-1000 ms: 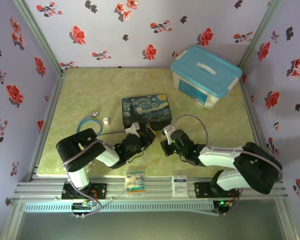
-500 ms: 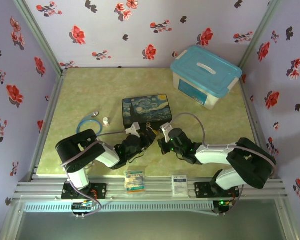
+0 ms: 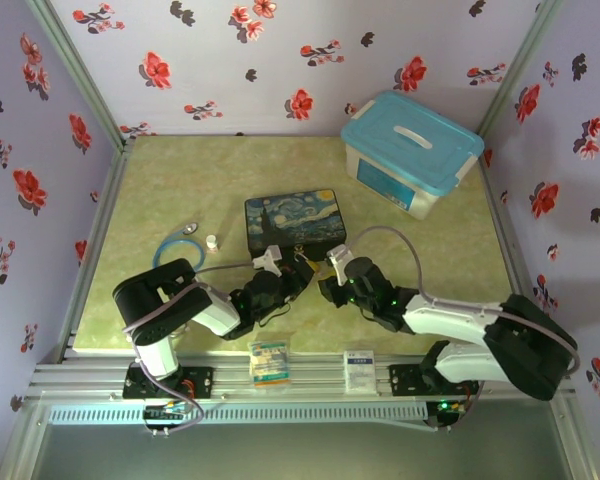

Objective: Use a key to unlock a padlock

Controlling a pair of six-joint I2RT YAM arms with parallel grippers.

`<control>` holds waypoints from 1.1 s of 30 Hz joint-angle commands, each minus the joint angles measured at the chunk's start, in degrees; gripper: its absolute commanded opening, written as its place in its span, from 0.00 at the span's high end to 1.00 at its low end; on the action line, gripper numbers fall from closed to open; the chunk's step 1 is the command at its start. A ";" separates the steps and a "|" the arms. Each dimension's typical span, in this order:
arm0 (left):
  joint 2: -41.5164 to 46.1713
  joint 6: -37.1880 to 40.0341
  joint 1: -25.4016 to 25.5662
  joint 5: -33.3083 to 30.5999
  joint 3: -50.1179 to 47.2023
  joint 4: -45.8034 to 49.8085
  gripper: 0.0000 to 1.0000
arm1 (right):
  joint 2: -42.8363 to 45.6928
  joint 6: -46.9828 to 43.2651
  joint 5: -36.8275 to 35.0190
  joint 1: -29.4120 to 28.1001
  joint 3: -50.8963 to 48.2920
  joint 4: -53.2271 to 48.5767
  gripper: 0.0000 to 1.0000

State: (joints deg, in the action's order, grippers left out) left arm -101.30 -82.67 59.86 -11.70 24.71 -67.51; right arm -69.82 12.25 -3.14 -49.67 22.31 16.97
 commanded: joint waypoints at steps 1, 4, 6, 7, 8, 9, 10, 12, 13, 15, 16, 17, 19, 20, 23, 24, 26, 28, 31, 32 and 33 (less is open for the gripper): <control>-0.75 0.54 0.79 1.42 0.61 -2.61 1.00 | 3.36 -2.92 -3.25 0.11 -0.30 -3.51 0.69; -0.33 0.72 0.79 1.33 0.56 -2.64 1.00 | 2.79 -3.93 -2.14 0.10 -0.12 -2.85 0.70; -0.05 0.84 0.79 1.40 0.67 -2.46 1.00 | 1.38 -4.87 -0.65 0.15 0.41 -2.82 0.71; 0.07 0.85 0.79 1.46 0.62 -2.47 1.00 | 0.88 -5.19 -0.23 0.14 0.72 -2.62 0.71; 0.14 0.74 0.79 1.47 0.69 -2.49 1.00 | 0.35 -5.47 0.30 0.11 0.72 -1.91 0.71; 0.33 0.76 0.87 1.42 0.66 -2.54 1.00 | -0.01 -6.39 1.33 0.02 0.82 -1.38 0.71; 0.38 0.74 0.87 1.42 0.60 -2.46 1.00 | -0.41 -7.01 1.79 -0.19 0.98 -0.93 0.70; 0.57 0.73 0.88 1.42 0.56 -2.38 1.00 | -1.05 -8.52 1.43 -0.64 1.33 -0.15 0.67; 0.72 0.72 0.88 1.42 0.58 -2.42 1.00 | -1.50 -9.04 0.97 -0.76 1.51 0.16 0.65; 0.76 0.64 0.92 1.42 0.60 -2.38 1.00 | -2.71 -11.29 0.58 -1.33 2.56 -0.57 0.62; 0.82 0.52 0.90 1.42 0.60 -2.39 1.00 | -3.27 -12.17 0.06 -1.64 3.11 -1.03 0.61; 0.85 0.60 0.93 1.42 0.60 -2.44 1.00 | -3.93 -12.99 -0.41 -2.16 3.63 -1.46 0.61; 1.12 0.76 0.99 1.42 0.50 -2.28 1.00 | -4.56 -14.48 -1.40 -2.90 3.97 -1.18 0.60; 1.10 0.74 1.00 1.42 0.43 -2.35 1.00 | -4.69 -15.36 -2.73 -3.23 3.89 -0.57 0.60; 1.12 0.59 0.95 1.62 0.34 -2.24 1.00 | -5.25 -17.92 -6.54 -3.84 4.19 0.08 0.62; 1.08 0.42 0.98 1.66 0.36 -2.28 1.00 | -5.70 -18.87 -8.13 -4.13 4.77 -0.29 0.64; 1.20 0.23 1.01 1.85 0.33 -2.38 1.00 | -6.69 -21.05 -11.04 -5.04 5.55 -0.75 0.69; 1.62 0.28 1.06 2.04 0.34 -2.17 1.00 | -7.33 -23.07 -12.88 -6.05 5.31 1.26 0.72; 1.82 -0.07 1.13 2.53 0.48 -1.87 1.00 | -7.43 -23.96 -13.52 -6.83 4.43 5.30 0.77; 1.72 -0.30 1.14 2.73 0.58 -1.91 1.00 | -7.61 -24.27 -13.61 -7.09 4.47 6.06 0.78; 1.50 -0.47 1.23 2.82 0.64 -2.00 1.00 | -7.97 -24.58 -13.73 -7.46 4.34 6.96 0.79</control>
State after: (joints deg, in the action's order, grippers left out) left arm -101.38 -82.89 60.16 -10.76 24.69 -65.98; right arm -77.06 -9.19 -14.39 -55.99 26.20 16.86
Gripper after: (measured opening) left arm 0.128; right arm 0.217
